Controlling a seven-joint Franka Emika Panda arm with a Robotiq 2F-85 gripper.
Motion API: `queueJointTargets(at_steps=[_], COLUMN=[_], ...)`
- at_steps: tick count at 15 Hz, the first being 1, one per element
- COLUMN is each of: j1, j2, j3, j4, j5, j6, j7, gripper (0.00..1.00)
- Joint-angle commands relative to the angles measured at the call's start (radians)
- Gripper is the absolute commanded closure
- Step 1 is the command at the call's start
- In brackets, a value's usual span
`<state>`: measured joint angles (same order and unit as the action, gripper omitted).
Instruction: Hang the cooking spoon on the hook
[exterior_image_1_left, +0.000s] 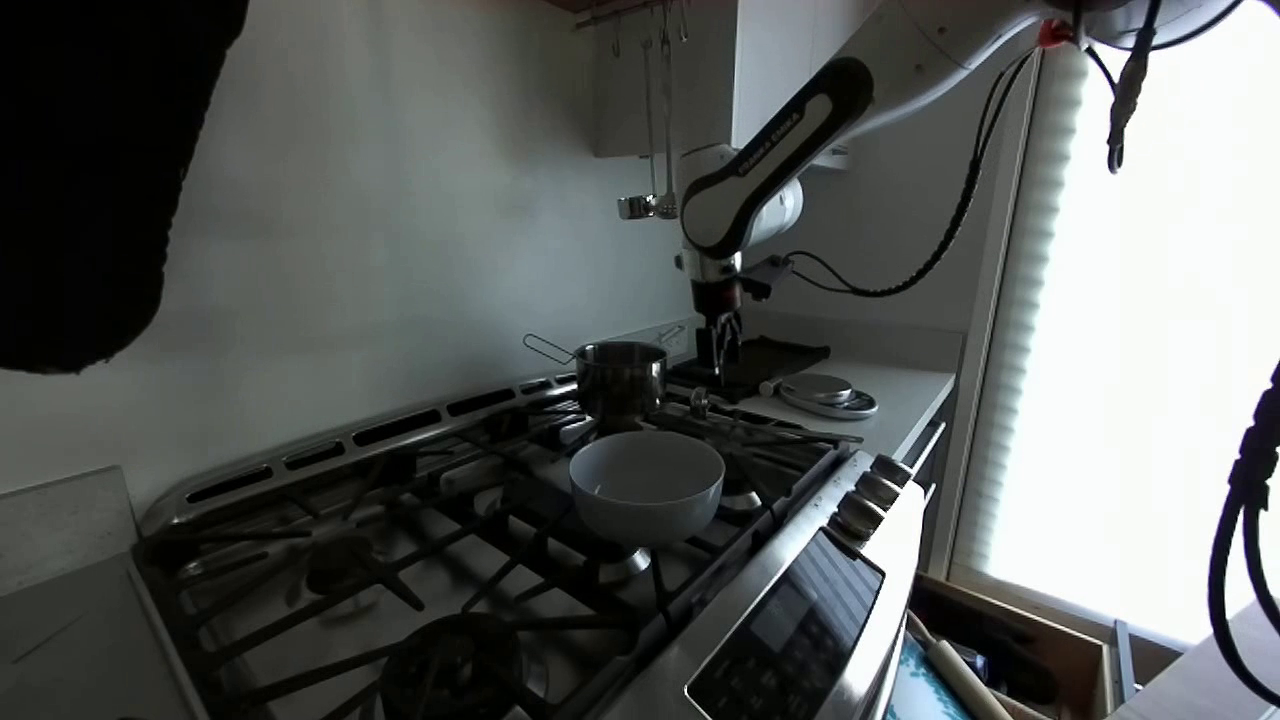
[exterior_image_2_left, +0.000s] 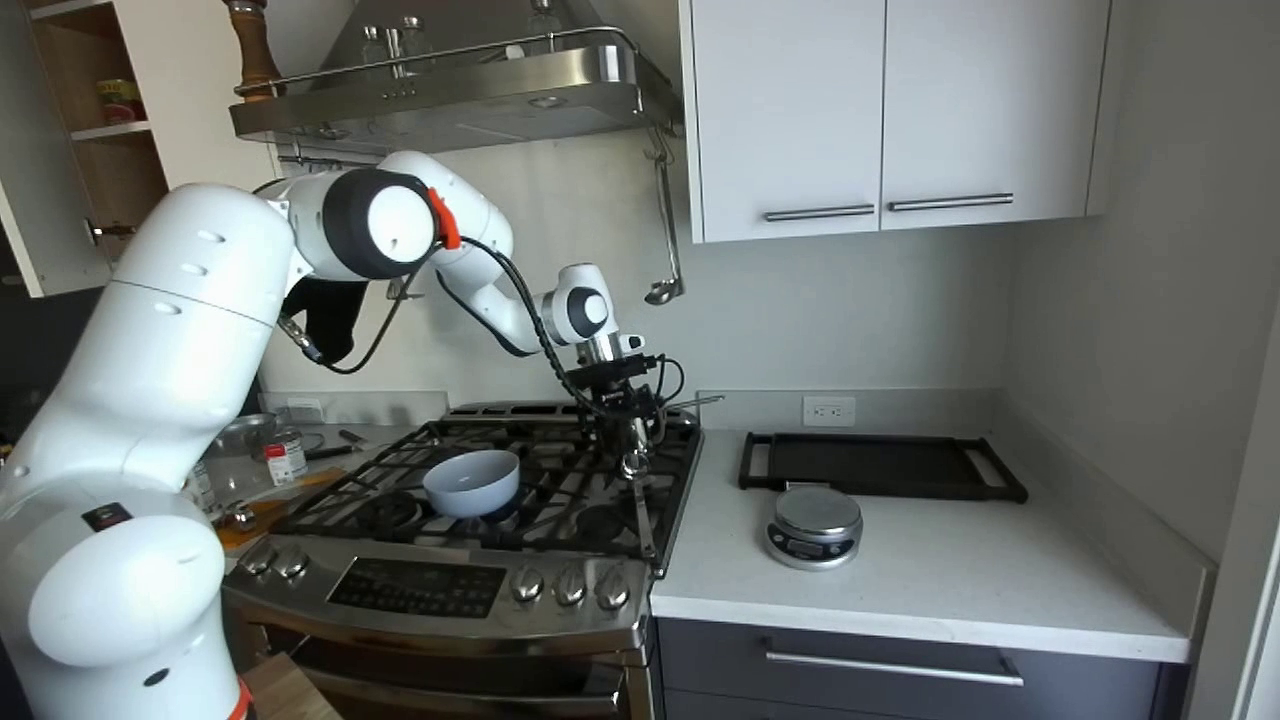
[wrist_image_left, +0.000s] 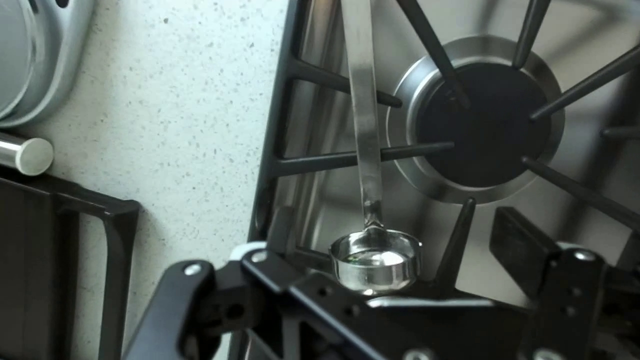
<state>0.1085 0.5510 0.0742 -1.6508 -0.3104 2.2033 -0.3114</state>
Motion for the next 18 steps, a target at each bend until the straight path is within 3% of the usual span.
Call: queueJointTargets(at_steps=[1,7,14,17,18], j1=[0.018,0.008,-0.004,-0.008,-0.008], j2=[0.108,0.182,0.214,0.219,0.219], j3=[-0.021,-0.021,-0.006,-0.001,-0.002], j4=[0.063,0.105,0.134,0.142,0.143], j5=[-0.035,-0.026,-0.011,-0.005,-0.005], j6=[0.048,0.114,0.11,0.097,0.092], j7=[0.024,-0.011,-0.064,-0.089,-0.094], gripper=[0.0,0.0,0.0,0.09,0.19])
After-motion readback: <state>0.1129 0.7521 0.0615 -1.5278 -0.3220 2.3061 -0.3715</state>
